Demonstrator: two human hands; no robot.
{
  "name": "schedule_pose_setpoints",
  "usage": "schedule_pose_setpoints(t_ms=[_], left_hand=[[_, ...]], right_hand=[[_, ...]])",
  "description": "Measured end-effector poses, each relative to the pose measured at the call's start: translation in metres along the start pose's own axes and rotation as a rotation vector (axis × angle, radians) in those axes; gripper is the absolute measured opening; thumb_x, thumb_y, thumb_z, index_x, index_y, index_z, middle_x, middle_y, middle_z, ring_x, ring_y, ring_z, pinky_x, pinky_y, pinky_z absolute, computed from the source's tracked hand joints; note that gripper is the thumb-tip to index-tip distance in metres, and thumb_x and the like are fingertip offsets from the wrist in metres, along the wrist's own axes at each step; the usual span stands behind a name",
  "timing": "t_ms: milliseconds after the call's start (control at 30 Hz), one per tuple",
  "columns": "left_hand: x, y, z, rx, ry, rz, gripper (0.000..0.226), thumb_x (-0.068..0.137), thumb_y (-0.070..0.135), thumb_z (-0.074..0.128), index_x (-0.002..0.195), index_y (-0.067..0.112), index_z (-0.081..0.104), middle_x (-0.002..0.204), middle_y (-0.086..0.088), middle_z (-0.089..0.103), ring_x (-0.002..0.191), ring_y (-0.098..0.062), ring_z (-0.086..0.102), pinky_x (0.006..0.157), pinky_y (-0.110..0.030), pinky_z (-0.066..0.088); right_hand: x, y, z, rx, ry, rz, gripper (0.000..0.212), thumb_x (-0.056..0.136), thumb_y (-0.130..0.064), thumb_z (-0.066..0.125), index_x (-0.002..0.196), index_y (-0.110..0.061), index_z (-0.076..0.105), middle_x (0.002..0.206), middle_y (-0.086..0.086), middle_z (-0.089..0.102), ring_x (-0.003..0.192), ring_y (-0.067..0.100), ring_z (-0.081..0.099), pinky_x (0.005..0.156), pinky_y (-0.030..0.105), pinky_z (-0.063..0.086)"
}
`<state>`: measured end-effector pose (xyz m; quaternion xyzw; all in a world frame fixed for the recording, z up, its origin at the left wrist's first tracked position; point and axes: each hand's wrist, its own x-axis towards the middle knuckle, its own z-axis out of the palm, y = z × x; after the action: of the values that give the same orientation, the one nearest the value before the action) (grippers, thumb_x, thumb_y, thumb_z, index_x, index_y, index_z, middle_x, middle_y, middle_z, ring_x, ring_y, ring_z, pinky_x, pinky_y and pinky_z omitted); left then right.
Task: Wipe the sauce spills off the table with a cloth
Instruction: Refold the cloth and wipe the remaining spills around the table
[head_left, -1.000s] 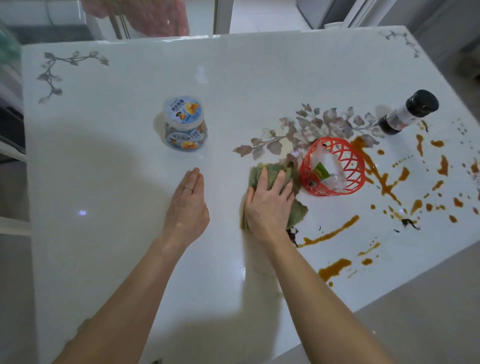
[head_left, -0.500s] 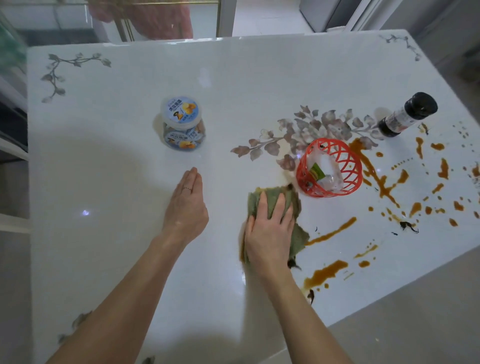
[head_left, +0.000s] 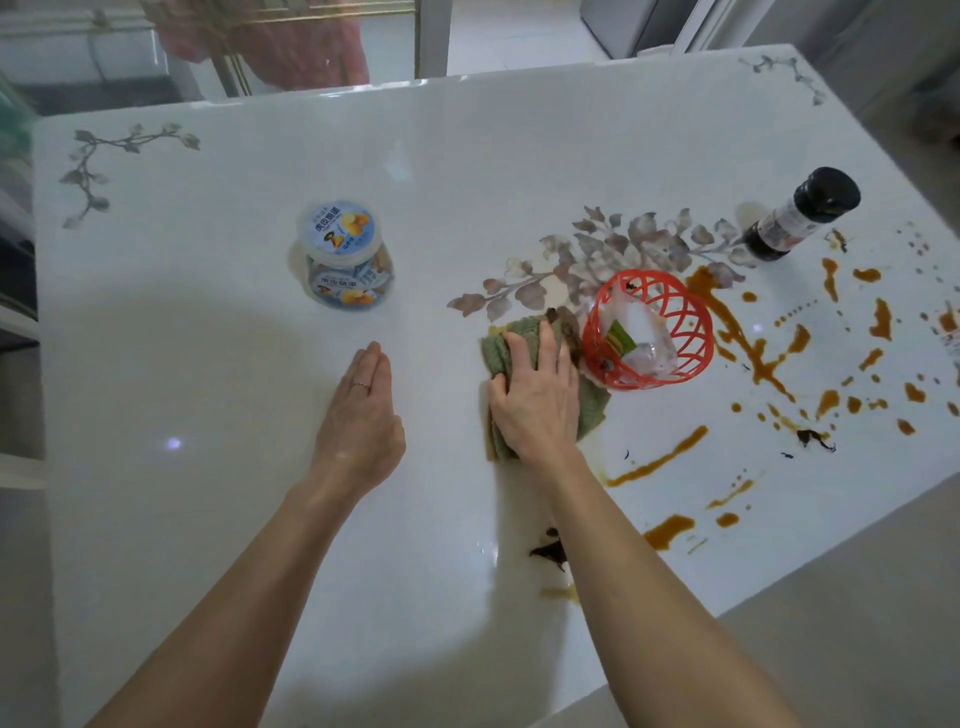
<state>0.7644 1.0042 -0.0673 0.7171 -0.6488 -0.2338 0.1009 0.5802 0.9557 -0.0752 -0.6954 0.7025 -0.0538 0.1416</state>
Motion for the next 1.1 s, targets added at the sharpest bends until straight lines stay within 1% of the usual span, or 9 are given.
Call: schedule_pose_setpoints(t_ms=[200, 300, 467, 567, 633, 733, 800, 967, 1100], left_hand=[[0.001, -0.001, -0.002, -0.018, -0.024, 0.005, 0.068, 0.091, 0.007, 0.041, 0.148, 0.002, 0.005, 0.158, -0.006, -0.004, 0.145, -0.017, -0.004, 0.118, -0.025, 0.002], [0.003, -0.002, -0.003, 0.004, -0.028, 0.013, 0.068, 0.091, 0.009, 0.041, 0.148, 0.002, 0.004, 0.158, -0.007, -0.004, 0.145, -0.017, -0.004, 0.118, -0.024, 0.001], [0.004, -0.005, -0.002, 0.036, -0.027, 0.025, 0.069, 0.089, 0.006, 0.042, 0.148, 0.000, 0.007, 0.158, -0.010, 0.000, 0.146, -0.020, -0.001, 0.118, -0.024, 0.001], [0.001, -0.004, -0.002, 0.042, -0.034, 0.022, 0.069, 0.088, 0.005, 0.042, 0.148, 0.000, 0.008, 0.158, -0.010, 0.000, 0.146, -0.020, 0.000, 0.118, -0.024, 0.002], [0.000, -0.005, -0.002, 0.038, -0.043, 0.023, 0.068, 0.089, 0.005, 0.041, 0.148, 0.000, 0.007, 0.158, -0.010, 0.000, 0.146, -0.020, -0.001, 0.117, -0.024, 0.001], [0.001, -0.003, -0.004, 0.034, -0.051, 0.019, 0.068, 0.090, 0.006, 0.041, 0.148, 0.001, 0.006, 0.158, -0.009, -0.002, 0.146, -0.019, -0.002, 0.117, -0.024, 0.001], [0.001, -0.003, -0.005, 0.028, -0.058, 0.019, 0.068, 0.090, 0.005, 0.040, 0.148, 0.002, 0.006, 0.158, -0.008, -0.003, 0.145, -0.019, -0.002, 0.117, -0.024, 0.001], [-0.005, 0.000, -0.006, 0.015, -0.078, 0.015, 0.066, 0.091, 0.003, 0.038, 0.148, 0.002, 0.007, 0.158, -0.008, -0.002, 0.146, -0.018, -0.002, 0.117, -0.024, 0.001], [-0.009, -0.001, -0.007, 0.036, -0.089, 0.013, 0.066, 0.090, 0.002, 0.038, 0.149, 0.004, 0.007, 0.158, -0.007, -0.003, 0.146, -0.018, -0.003, 0.118, -0.026, 0.002]], right_hand=[[-0.089, 0.022, 0.007, -0.019, 0.038, -0.043, 0.048, 0.091, -0.027, 0.048, 0.139, -0.027, 0.043, 0.156, 0.009, 0.026, 0.143, 0.031, 0.023, 0.118, 0.045, 0.017], [-0.073, 0.022, 0.007, 0.008, 0.043, -0.042, 0.047, 0.088, -0.025, 0.044, 0.135, -0.024, 0.047, 0.154, 0.011, 0.031, 0.142, 0.034, 0.024, 0.117, 0.050, 0.021], [-0.005, -0.009, 0.006, 0.030, -0.012, -0.073, 0.049, 0.089, -0.022, 0.042, 0.138, -0.022, 0.042, 0.158, 0.011, 0.019, 0.146, 0.035, 0.010, 0.118, 0.051, 0.009], [-0.029, -0.018, 0.013, 0.007, -0.011, -0.064, 0.051, 0.092, -0.022, 0.044, 0.142, -0.025, 0.037, 0.160, 0.010, 0.014, 0.147, 0.033, 0.007, 0.119, 0.047, 0.005], [-0.071, -0.016, 0.018, 0.001, -0.008, -0.093, 0.052, 0.092, -0.026, 0.041, 0.143, -0.028, 0.036, 0.160, 0.010, 0.015, 0.146, 0.033, 0.009, 0.118, 0.046, 0.005], [-0.104, -0.005, 0.020, -0.050, -0.031, -0.134, 0.054, 0.088, -0.033, 0.033, 0.142, -0.029, 0.038, 0.158, 0.012, 0.021, 0.145, 0.036, 0.016, 0.117, 0.051, 0.014], [-0.087, -0.001, 0.017, -0.058, -0.030, -0.125, 0.055, 0.087, -0.035, 0.032, 0.141, -0.029, 0.039, 0.158, 0.012, 0.022, 0.145, 0.037, 0.016, 0.117, 0.053, 0.015], [-0.015, -0.007, 0.006, 0.012, -0.027, -0.044, 0.051, 0.091, -0.025, 0.044, 0.141, -0.028, 0.035, 0.160, 0.009, 0.014, 0.147, 0.032, 0.003, 0.119, 0.051, 0.005], [-0.058, -0.004, 0.011, 0.049, 0.003, -0.145, 0.052, 0.090, -0.022, 0.047, 0.141, -0.027, 0.040, 0.159, 0.009, 0.020, 0.146, 0.033, 0.011, 0.118, 0.052, 0.011]])
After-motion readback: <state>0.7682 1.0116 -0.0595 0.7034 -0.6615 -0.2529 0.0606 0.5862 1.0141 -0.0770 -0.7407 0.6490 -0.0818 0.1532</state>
